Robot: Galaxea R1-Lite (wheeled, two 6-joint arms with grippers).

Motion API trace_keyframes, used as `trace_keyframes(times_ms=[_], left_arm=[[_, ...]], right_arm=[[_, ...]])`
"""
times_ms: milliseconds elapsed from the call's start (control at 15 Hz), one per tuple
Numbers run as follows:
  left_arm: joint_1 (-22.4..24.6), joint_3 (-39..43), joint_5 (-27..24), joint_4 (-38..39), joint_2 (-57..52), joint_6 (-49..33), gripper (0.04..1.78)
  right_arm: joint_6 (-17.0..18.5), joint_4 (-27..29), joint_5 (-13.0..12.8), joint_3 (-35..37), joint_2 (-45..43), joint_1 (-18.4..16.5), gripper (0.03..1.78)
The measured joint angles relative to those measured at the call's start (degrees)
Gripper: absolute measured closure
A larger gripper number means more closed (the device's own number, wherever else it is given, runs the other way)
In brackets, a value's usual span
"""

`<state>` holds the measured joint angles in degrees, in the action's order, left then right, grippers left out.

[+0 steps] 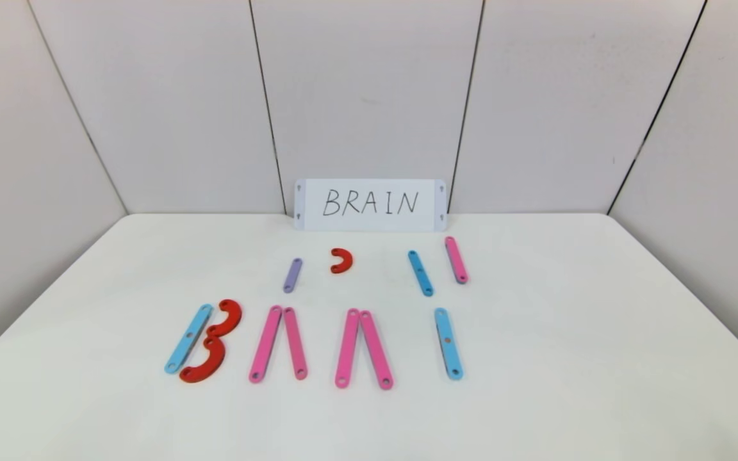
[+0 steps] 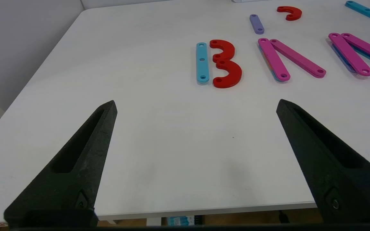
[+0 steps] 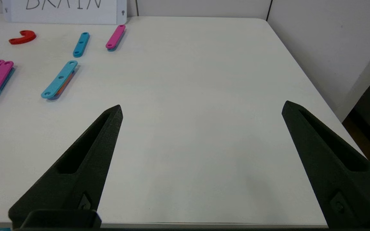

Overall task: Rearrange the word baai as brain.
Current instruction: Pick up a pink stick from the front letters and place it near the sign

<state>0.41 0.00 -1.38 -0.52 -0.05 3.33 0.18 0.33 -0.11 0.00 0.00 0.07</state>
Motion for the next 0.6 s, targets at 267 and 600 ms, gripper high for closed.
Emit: trace_keyframes(times_ms=[267, 600], left_arm=[[0.0, 0.0, 0.0, 0.0, 0.0, 0.0, 0.08], [0.0, 0.0, 0.0, 0.0, 0.0, 0.1, 0.08]], right_arm=[[0.0, 0.1, 0.0, 0.0, 0.0, 0.0, 0.07], [-0.4, 0.0, 0.0, 0.0, 0.0, 0.0, 0.07]])
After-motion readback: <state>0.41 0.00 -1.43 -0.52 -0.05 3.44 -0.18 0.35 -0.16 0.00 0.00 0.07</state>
